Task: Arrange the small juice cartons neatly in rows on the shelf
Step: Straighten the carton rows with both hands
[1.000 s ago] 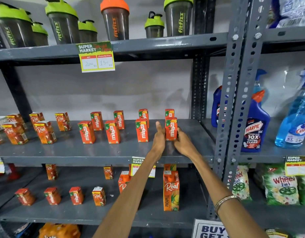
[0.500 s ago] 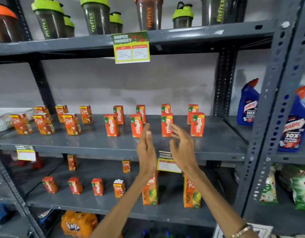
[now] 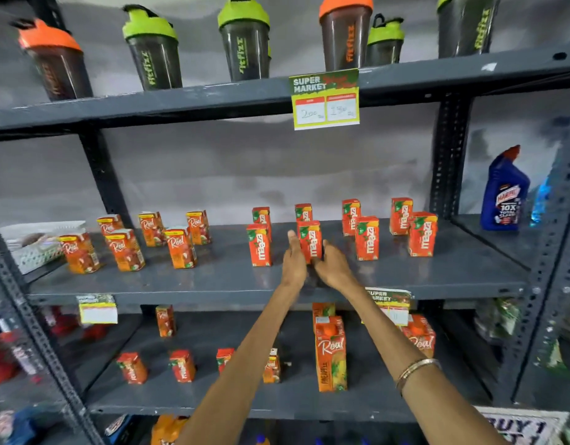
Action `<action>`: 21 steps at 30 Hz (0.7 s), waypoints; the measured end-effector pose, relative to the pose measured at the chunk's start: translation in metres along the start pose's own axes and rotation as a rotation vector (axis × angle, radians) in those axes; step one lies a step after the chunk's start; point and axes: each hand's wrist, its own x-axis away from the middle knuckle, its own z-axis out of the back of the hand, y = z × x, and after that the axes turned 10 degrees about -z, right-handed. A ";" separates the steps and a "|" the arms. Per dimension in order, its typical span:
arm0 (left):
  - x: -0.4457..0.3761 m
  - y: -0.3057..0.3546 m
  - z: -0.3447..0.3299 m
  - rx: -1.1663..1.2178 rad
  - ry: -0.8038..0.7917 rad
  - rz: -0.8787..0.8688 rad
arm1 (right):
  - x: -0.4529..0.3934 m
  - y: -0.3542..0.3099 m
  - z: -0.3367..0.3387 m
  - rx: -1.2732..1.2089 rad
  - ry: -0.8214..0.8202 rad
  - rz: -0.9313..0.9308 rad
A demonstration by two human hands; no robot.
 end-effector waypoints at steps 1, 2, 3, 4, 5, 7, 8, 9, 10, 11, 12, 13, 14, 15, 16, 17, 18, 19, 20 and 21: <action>-0.002 -0.003 0.001 0.001 -0.017 -0.010 | -0.002 0.002 0.000 0.007 -0.007 0.009; -0.002 -0.005 0.001 0.009 -0.029 -0.009 | -0.003 0.003 -0.001 0.015 -0.011 0.017; -0.002 -0.006 0.002 0.017 -0.039 -0.007 | -0.005 0.005 -0.002 0.015 -0.012 0.020; -0.002 -0.008 0.003 0.028 -0.043 -0.002 | -0.006 0.008 -0.002 0.021 -0.014 0.025; -0.003 -0.010 0.004 0.037 -0.052 -0.004 | -0.006 0.010 -0.003 0.030 -0.017 0.027; -0.004 -0.014 0.005 0.048 -0.068 0.012 | -0.005 0.015 -0.005 0.039 -0.030 0.035; -0.005 -0.014 0.007 0.057 -0.068 0.026 | -0.005 0.015 -0.006 0.041 -0.029 0.047; -0.008 -0.016 0.008 0.059 -0.072 0.031 | -0.006 0.016 -0.005 0.041 -0.025 0.058; -0.008 -0.016 0.007 0.054 -0.078 0.031 | -0.006 0.016 -0.005 0.041 -0.025 0.064; -0.009 -0.017 0.007 0.050 -0.084 0.028 | -0.006 0.016 -0.004 0.038 -0.025 0.068; -0.007 -0.016 0.007 0.046 -0.088 0.029 | -0.006 0.016 -0.004 0.039 -0.022 0.069; -0.005 -0.014 0.007 0.044 -0.095 0.020 | -0.006 0.017 -0.005 0.039 -0.019 0.071; -0.003 -0.014 0.007 0.045 -0.098 0.014 | -0.005 0.018 -0.005 0.045 -0.019 0.072; -0.002 -0.013 0.007 0.043 -0.102 0.006 | -0.006 0.018 -0.006 0.043 -0.016 0.076; 0.000 -0.012 0.007 0.041 -0.101 0.008 | -0.005 0.018 -0.007 0.043 -0.013 0.074; 0.001 -0.012 0.007 0.030 -0.097 0.014 | -0.005 0.019 -0.008 0.037 -0.013 0.074; 0.003 -0.011 0.007 0.020 -0.093 0.019 | -0.006 0.020 -0.008 0.039 -0.012 0.072; 0.004 -0.011 0.007 0.014 -0.090 0.022 | -0.008 0.022 -0.010 0.036 -0.011 0.078; 0.004 -0.010 0.007 0.009 -0.077 0.028 | -0.008 0.022 -0.010 0.045 -0.009 0.076; 0.007 -0.005 0.005 0.001 -0.068 0.027 | -0.009 0.023 -0.010 0.045 -0.005 0.078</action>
